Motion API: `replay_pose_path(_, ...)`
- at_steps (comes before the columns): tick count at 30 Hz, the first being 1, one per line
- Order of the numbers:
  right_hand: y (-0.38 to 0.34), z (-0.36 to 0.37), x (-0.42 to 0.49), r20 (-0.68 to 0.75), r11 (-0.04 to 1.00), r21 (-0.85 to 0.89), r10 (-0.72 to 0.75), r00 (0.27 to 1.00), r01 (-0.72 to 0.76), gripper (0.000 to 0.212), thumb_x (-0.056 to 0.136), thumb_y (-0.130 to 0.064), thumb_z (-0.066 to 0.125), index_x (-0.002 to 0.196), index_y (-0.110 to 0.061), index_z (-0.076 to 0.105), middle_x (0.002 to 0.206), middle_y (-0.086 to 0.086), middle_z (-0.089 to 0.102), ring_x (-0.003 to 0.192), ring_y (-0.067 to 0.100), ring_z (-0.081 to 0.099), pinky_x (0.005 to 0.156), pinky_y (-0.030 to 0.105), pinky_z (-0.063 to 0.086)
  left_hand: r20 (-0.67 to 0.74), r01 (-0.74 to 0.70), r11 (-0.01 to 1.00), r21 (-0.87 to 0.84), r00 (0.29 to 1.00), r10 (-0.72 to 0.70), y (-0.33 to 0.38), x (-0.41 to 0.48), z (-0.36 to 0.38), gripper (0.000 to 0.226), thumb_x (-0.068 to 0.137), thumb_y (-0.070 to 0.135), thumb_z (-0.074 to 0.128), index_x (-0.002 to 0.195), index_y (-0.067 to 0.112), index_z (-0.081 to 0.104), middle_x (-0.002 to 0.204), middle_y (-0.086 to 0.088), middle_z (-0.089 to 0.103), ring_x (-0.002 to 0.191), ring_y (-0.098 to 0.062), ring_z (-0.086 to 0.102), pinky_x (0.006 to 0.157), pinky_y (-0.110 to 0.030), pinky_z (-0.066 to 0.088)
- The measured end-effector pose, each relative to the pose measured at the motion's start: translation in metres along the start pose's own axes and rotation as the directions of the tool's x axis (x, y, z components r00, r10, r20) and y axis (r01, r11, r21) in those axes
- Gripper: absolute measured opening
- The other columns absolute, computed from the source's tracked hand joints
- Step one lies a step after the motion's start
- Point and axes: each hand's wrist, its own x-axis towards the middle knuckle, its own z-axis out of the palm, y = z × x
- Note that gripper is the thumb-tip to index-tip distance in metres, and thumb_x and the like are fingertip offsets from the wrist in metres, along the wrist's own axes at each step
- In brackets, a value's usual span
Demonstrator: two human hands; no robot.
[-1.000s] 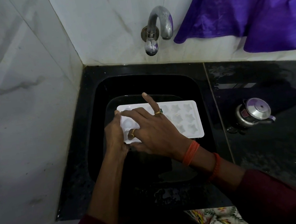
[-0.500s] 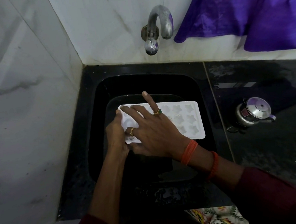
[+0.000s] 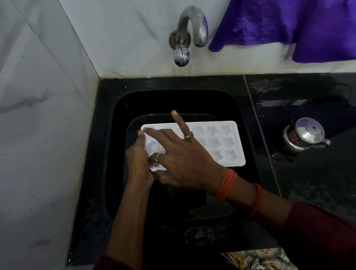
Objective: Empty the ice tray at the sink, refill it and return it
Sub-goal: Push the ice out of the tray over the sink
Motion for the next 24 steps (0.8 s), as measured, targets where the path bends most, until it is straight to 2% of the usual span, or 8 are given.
replay_pose_path(2, -0.0014, 0.0016, 0.0007, -0.004, 1.0, -0.012, -0.021, 1.0, 0.021, 0.032, 0.089, -0.047, 0.055, 0.09, -0.026, 0.078, 0.152, 0.011, 0.046, 0.125, 0.022, 0.054, 0.123, 0.058, -0.003, 0.0, 0.012, 1.0, -0.007, 1.0, -0.012, 0.0006, -0.0006, 0.0009, 0.041, 0.095, 0.054, 0.056, 0.096, 0.016, 0.07, 0.09, -0.007, 0.076, 0.076, -0.026, 0.074, 0.058, -0.034, 0.057)
replay_pose_path(5, -0.0036, 0.004, -0.0005, -0.009, 1.0, -0.016, -0.026, 1.0, 0.026, 0.025, 0.087, -0.042, 0.059, 0.087, -0.025, 0.077, 0.152, 0.01, 0.046, 0.124, 0.021, 0.054, 0.123, 0.058, -0.004, -0.011, 0.01, 1.0, -0.01, 1.0, -0.01, 0.0009, -0.0005, 0.0006, 0.046, 0.095, 0.056, 0.056, 0.102, 0.013, 0.071, 0.095, -0.01, 0.076, 0.077, -0.027, 0.074, 0.06, -0.036, 0.057)
replay_pose_path(9, -0.0032, 0.0034, -0.001, -0.056, 1.0, 0.027, -0.006, 0.998, 0.008, 0.022, 0.089, -0.04, 0.061, 0.089, -0.028, 0.079, 0.143, 0.006, 0.055, 0.12, 0.019, 0.057, 0.123, 0.059, 0.0, -0.009, 0.013, 0.999, -0.036, 1.0, -0.013, 0.0001, 0.0004, -0.0013, 0.05, 0.093, 0.056, 0.059, 0.113, 0.012, 0.069, 0.107, -0.013, 0.073, 0.09, -0.031, 0.073, 0.068, -0.04, 0.058)
replay_pose_path(13, -0.0023, 0.0026, -0.0021, -0.032, 0.998, 0.058, 0.003, 0.999, -0.001, 0.026, 0.089, -0.044, 0.059, 0.094, -0.029, 0.08, 0.144, 0.005, 0.054, 0.123, 0.018, 0.055, 0.123, 0.059, 0.0, -0.016, 0.014, 0.999, -0.04, 1.0, -0.015, 0.0006, 0.0018, -0.0015, 0.039, 0.094, 0.055, 0.058, 0.1, 0.018, 0.069, 0.105, -0.01, 0.073, 0.087, -0.029, 0.073, 0.067, -0.039, 0.059)
replay_pose_path(17, -0.0047, 0.0051, -0.0026, -0.004, 0.999, 0.05, -0.021, 1.0, 0.021, 0.031, 0.089, -0.041, 0.056, 0.093, -0.021, 0.079, 0.145, 0.01, 0.053, 0.121, 0.021, 0.057, 0.122, 0.06, 0.007, 0.004, -0.003, 0.999, -0.051, 1.0, 0.003, -0.0009, 0.0024, -0.0005, 0.035, 0.095, 0.052, 0.058, 0.093, 0.019, 0.069, 0.097, -0.006, 0.075, 0.081, -0.025, 0.075, 0.066, -0.038, 0.06)
replay_pose_path(21, -0.0029, 0.0058, -0.0026, -0.01, 0.998, 0.063, -0.008, 1.0, 0.009, 0.031, 0.092, -0.047, 0.056, 0.095, -0.027, 0.079, 0.142, 0.006, 0.056, 0.123, 0.02, 0.057, 0.122, 0.06, 0.005, -0.009, -0.002, 0.999, -0.04, 1.0, 0.002, -0.0029, 0.0035, -0.0028, 0.033, 0.095, 0.052, 0.058, 0.089, 0.02, 0.066, 0.096, -0.008, 0.072, 0.087, -0.03, 0.073, 0.081, -0.049, 0.06)
replay_pose_path(22, -0.0012, 0.0057, -0.0028, -0.018, 0.996, 0.089, -0.006, 1.0, 0.007, 0.031, 0.092, -0.049, 0.057, 0.095, -0.028, 0.079, 0.14, 0.006, 0.057, 0.123, 0.02, 0.057, 0.122, 0.06, 0.004, -0.013, 0.0, 1.0, -0.031, 1.0, 0.0, -0.003, 0.0045, -0.0018, 0.034, 0.095, 0.052, 0.058, 0.091, 0.02, 0.066, 0.097, -0.009, 0.072, 0.086, -0.029, 0.073, 0.079, -0.048, 0.061)
replay_pose_path(24, 0.0032, 0.0047, -0.003, -0.043, 0.989, 0.146, 0.009, 0.999, -0.002, 0.032, 0.09, -0.052, 0.057, 0.094, -0.028, 0.078, 0.137, 0.007, 0.06, 0.123, 0.021, 0.057, 0.122, 0.06, 0.002, -0.027, 0.002, 1.0, -0.027, 1.0, -0.003, -0.0035, 0.0063, -0.0016, 0.043, 0.096, 0.053, 0.055, 0.102, 0.013, 0.069, 0.092, -0.01, 0.072, 0.071, -0.023, 0.074, 0.063, -0.036, 0.061)
